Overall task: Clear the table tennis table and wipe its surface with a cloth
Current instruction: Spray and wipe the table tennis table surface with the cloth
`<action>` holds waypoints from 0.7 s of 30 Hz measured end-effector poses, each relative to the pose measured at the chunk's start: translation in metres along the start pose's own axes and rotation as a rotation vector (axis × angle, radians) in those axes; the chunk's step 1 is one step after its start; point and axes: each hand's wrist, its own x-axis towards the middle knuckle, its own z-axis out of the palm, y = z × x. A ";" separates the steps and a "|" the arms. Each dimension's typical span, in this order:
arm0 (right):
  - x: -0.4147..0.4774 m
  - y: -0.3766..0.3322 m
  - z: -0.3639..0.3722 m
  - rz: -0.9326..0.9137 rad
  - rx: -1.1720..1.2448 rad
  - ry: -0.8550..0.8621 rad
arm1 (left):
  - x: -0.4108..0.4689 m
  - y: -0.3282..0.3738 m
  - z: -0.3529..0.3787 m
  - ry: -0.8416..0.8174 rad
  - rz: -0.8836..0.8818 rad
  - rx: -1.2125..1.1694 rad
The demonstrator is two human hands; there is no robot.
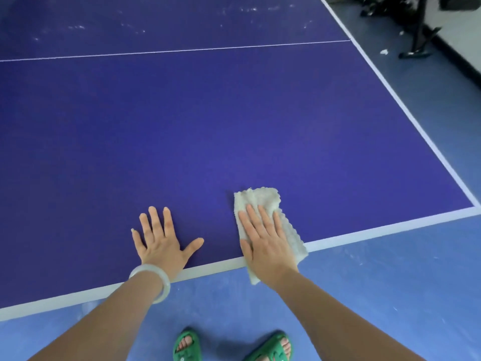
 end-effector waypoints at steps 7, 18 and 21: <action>-0.010 0.146 -0.019 0.697 0.087 0.019 | -0.003 0.010 -0.010 -0.015 -0.006 -0.006; -0.029 0.150 -0.014 0.214 0.011 0.047 | -0.029 0.224 0.001 -0.039 0.347 -0.056; -0.033 0.226 -0.023 0.573 0.081 0.069 | -0.030 0.265 0.004 -0.110 0.257 0.001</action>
